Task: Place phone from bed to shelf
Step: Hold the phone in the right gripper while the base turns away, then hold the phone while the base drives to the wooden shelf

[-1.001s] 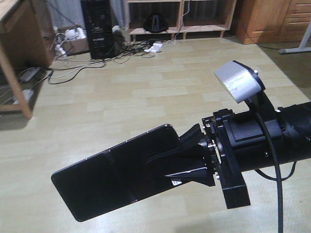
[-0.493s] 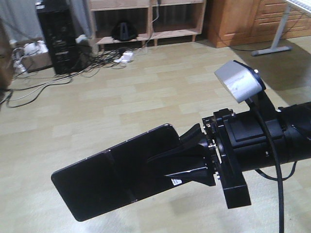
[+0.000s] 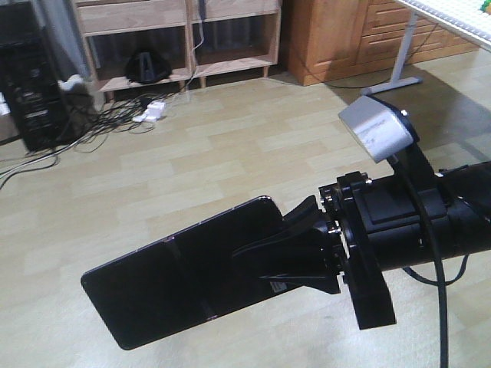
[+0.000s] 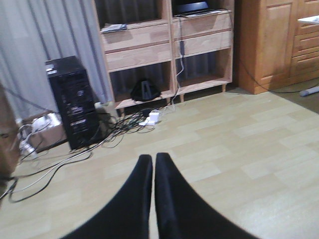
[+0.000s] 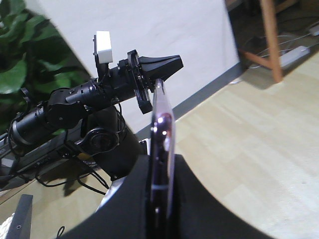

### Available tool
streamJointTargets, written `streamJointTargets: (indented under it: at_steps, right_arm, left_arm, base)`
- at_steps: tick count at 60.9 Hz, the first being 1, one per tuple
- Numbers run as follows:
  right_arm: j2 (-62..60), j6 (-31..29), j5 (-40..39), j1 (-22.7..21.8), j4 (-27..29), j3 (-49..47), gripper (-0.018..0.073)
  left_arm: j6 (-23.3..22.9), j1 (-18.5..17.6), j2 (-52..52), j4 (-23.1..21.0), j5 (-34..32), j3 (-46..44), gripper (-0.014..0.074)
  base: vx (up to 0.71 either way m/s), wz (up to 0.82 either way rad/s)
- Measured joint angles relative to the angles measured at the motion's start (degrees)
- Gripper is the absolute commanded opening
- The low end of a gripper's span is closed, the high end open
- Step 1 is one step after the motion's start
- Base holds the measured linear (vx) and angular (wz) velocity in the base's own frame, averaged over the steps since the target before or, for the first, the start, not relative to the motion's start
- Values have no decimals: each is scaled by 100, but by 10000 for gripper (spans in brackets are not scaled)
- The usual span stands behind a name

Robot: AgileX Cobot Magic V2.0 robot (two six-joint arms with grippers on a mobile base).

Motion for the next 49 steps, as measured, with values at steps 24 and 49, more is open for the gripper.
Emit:
streamJointTargets:
  at_steps: [24, 49]
  right_arm:
    - [0, 0, 0, 0, 0, 0, -2]
    - [-5, 0, 0, 0, 0, 0, -2]
  left_arm:
    - [0, 0, 0, 0, 0, 0, 1]
    - [0, 0, 0, 0, 0, 0, 1]
  base:
    - [43, -20]
    - [44, -19]
